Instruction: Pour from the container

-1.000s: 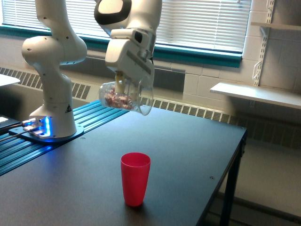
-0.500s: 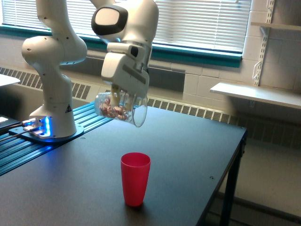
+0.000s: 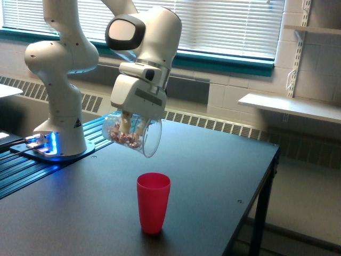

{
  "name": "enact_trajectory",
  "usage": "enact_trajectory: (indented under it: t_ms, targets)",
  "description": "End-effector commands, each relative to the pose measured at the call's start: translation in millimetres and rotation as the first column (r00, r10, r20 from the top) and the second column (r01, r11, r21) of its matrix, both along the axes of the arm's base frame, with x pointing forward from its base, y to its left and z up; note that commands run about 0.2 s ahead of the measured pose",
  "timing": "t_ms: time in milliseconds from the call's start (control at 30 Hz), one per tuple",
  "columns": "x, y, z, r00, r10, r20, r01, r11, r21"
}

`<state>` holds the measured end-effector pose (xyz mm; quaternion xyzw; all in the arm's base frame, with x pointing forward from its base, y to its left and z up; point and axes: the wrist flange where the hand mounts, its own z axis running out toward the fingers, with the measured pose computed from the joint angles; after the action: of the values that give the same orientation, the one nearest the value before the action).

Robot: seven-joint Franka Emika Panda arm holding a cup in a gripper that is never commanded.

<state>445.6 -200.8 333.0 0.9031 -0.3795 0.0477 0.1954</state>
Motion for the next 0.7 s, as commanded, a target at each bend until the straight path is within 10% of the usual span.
enact_trajectory:
  t_ms: [33,700]
  targets:
    - [7.6,-6.4,2.7,1.0,-0.023,-0.014,0.022,1.0,-0.005]
    - [17.7,-19.8,-9.9,0.978,-0.156,-0.135,0.152,0.988,-0.038]
